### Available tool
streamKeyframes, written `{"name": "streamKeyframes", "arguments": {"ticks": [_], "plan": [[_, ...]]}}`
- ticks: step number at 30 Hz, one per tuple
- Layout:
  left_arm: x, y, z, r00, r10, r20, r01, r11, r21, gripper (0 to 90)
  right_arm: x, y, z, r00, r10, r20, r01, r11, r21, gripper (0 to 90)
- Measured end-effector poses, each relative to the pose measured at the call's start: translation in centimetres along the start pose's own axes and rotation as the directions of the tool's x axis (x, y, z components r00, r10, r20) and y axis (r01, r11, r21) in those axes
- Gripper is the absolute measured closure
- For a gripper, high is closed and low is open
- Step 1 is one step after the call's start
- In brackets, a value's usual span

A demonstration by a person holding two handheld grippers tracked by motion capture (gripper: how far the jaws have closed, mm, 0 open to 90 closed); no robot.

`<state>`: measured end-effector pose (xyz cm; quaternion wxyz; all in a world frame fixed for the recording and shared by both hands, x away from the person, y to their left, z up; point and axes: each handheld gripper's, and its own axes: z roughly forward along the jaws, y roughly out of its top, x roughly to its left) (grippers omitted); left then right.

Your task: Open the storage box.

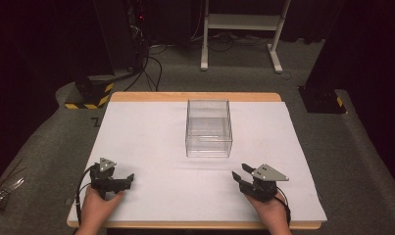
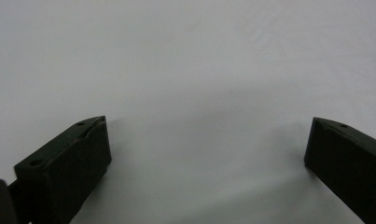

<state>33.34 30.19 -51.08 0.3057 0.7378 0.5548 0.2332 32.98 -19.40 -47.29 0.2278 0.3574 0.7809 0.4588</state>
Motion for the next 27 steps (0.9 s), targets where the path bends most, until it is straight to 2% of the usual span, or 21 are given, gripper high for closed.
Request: {"name": "streamKeyframes", "arguments": {"ticks": [4,11,16,27], "plan": [[0.0,0.0,0.0,1.0000,0.000,0.000,0.000,1.0000,0.000,0.4,0.2,0.4,0.4,0.9997,0.015,-0.021,-0.015,1.000,0.005,50.9],[0.0,0.0,0.0,1.0000,0.000,0.000,0.000,1.0000,0.000,0.4,0.3,1.7,1.6,0.9991,0.015,-0.039,-0.014,1.000,0.027,51.9],[0.0,0.0,0.0,1.0000,0.001,-0.001,-0.001,1.0000,0.000,0.4,0.2,2.4,2.1,0.9985,0.029,-0.047,-0.028,0.999,0.016,52.3],[0.0,0.0,0.0,1.0000,0.001,0.000,-0.001,1.0000,0.000,0.4,0.4,3.5,3.7,0.9982,0.018,-0.057,-0.017,1.000,0.005,49.8]]}}
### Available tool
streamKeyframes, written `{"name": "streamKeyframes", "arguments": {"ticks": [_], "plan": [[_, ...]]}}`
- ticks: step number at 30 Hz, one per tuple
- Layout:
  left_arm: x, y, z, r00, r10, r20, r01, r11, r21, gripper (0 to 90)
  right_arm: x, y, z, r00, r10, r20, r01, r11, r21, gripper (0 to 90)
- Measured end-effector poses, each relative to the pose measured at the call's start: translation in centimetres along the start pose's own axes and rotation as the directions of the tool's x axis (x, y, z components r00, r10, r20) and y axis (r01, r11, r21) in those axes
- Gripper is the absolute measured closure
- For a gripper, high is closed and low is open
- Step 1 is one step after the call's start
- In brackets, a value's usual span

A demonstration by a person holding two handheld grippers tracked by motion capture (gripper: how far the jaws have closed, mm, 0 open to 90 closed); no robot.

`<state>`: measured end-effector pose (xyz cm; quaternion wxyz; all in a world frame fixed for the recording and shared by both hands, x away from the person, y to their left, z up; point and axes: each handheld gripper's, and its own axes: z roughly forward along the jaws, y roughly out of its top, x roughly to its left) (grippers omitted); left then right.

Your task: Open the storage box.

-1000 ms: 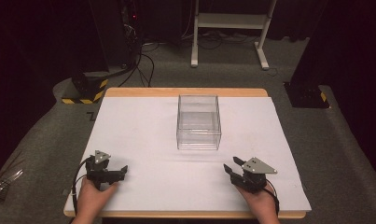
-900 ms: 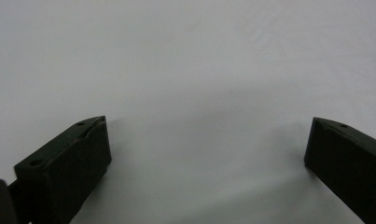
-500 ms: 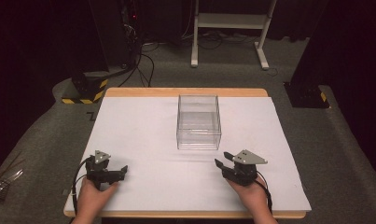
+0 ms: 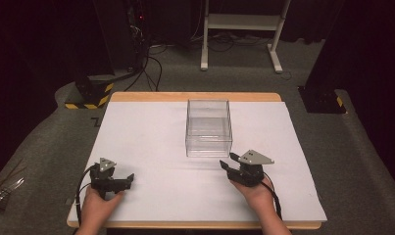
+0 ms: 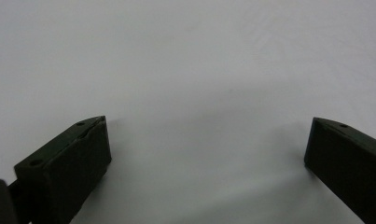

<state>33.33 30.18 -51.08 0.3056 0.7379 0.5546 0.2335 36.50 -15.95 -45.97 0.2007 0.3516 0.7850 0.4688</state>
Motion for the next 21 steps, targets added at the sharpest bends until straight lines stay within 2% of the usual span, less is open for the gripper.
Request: {"name": "streamKeyframes", "arguments": {"ticks": [11,21], "plan": [[0.0,0.0,0.0,1.0000,0.002,-0.001,-0.002,1.0000,0.000,0.4,0.2,0.8,1.9,1.0000,0.001,-0.009,-0.001,1.000,-0.002,48.9],[0.0,0.0,0.0,1.0000,0.004,-0.001,-0.004,1.0000,0.000,0.4,-0.3,1.5,3.1,0.9989,0.038,-0.026,-0.038,0.999,-0.012,49.1]]}}
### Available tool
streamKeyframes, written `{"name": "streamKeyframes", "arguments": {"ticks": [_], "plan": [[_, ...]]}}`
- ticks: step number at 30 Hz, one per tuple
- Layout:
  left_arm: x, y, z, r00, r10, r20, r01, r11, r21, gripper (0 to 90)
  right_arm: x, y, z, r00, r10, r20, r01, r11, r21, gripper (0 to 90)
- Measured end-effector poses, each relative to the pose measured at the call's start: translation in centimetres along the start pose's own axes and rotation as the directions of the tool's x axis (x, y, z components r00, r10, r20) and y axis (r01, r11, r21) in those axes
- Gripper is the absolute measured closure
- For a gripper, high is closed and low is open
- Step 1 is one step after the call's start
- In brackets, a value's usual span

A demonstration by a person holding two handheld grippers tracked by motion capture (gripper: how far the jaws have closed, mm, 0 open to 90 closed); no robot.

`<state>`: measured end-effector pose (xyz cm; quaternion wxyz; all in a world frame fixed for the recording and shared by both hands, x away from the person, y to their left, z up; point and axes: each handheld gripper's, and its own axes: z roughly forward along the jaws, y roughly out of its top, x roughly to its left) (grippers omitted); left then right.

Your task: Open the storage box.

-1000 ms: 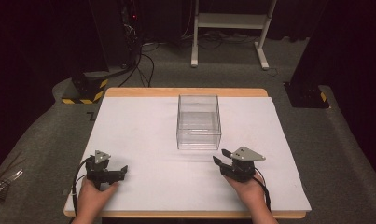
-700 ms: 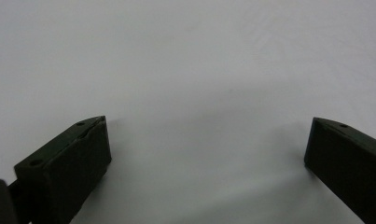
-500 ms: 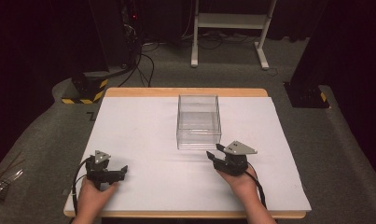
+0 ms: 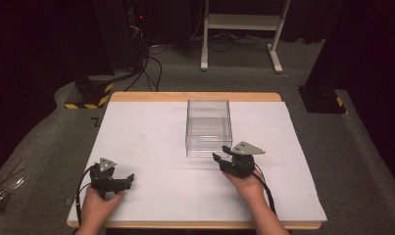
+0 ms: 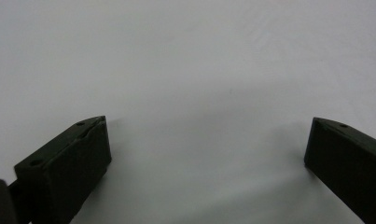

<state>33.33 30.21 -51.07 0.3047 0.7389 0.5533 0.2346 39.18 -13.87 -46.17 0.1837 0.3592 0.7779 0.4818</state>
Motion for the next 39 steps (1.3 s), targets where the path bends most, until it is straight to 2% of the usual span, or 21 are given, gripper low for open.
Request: {"name": "streamKeyframes", "arguments": {"ticks": [17,32,39], "plan": [[0.0,0.0,0.0,1.0000,0.000,0.000,0.000,1.0000,0.000,0.4,-0.4,0.8,1.8,0.9996,0.027,-0.001,-0.027,0.999,-0.024,49.4],[0.0,0.0,0.0,1.0000,0.001,0.000,-0.001,1.0000,-0.001,0.4,-0.8,1.4,2.9,0.9991,0.021,-0.037,-0.023,0.999,-0.040,56.2],[0.0,0.0,0.0,1.0000,0.001,-0.001,-0.001,1.0000,-0.001,0.4,-0.9,1.4,3.0,0.9992,0.022,-0.034,-0.024,0.999,-0.049,61.9]]}}
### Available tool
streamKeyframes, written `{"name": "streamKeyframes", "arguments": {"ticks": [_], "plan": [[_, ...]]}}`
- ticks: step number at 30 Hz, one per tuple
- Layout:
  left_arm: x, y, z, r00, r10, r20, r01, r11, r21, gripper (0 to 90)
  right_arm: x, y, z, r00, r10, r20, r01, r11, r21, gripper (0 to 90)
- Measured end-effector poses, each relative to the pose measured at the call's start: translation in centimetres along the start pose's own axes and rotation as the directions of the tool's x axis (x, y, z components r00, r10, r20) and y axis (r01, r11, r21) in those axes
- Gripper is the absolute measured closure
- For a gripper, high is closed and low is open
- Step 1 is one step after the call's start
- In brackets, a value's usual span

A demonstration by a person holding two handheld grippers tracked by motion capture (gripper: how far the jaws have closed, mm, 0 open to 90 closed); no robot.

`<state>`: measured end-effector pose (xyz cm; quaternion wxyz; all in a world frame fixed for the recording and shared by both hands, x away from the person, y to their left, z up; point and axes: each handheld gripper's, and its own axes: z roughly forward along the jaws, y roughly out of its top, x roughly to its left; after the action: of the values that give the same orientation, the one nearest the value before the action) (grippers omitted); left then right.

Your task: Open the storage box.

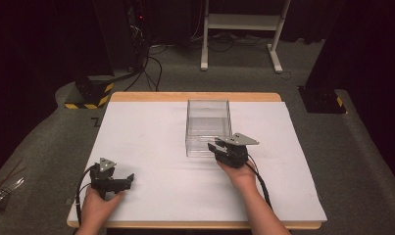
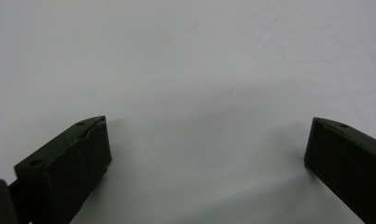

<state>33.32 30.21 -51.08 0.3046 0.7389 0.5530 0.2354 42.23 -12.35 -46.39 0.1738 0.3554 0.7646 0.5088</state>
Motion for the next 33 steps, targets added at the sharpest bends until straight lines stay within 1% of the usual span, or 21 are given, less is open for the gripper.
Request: {"name": "streamKeyframes", "arguments": {"ticks": [4,6,7,10,18,28,33], "plan": [[0.0,0.0,0.0,1.0000,-0.001,0.000,0.001,1.0000,0.000,0.4,-0.2,-0.1,0.0,1.0000,0.007,-0.004,-0.007,1.000,0.001,67.5],[0.0,0.0,0.0,1.0000,0.000,0.001,0.000,1.0000,0.000,0.4,-0.4,-0.1,0.0,0.9996,0.018,-0.020,-0.018,1.000,-0.001,70.3],[0.0,0.0,0.0,1.0000,0.000,0.000,0.000,1.0000,0.000,0.4,-0.6,-0.2,-0.1,0.9990,0.020,-0.041,-0.020,1.000,-0.005,72.1],[0.0,0.0,0.0,1.0000,-0.001,0.000,0.001,1.0000,-0.001,0.4,-1.0,-0.3,-0.4,0.9982,0.007,-0.060,-0.007,1.000,-0.001,75.5],[0.0,0.0,0.0,1.0000,0.000,0.000,0.000,1.0000,0.000,0.4,-1.1,-0.5,-0.9,0.9978,-0.012,-0.065,0.012,1.000,-0.005,79.2],[0.0,0.0,0.0,1.0000,0.000,-0.001,0.000,1.0000,0.000,0.5,-0.9,-1.1,-1.7,0.9975,-0.011,-0.069,0.010,1.000,-0.015,82.0],[0.0,0.0,0.0,1.0000,0.001,-0.001,-0.001,1.0000,0.000,0.5,-0.7,-1.5,-2.3,0.9977,-0.010,-0.067,0.009,1.000,-0.017,84.9]]}}
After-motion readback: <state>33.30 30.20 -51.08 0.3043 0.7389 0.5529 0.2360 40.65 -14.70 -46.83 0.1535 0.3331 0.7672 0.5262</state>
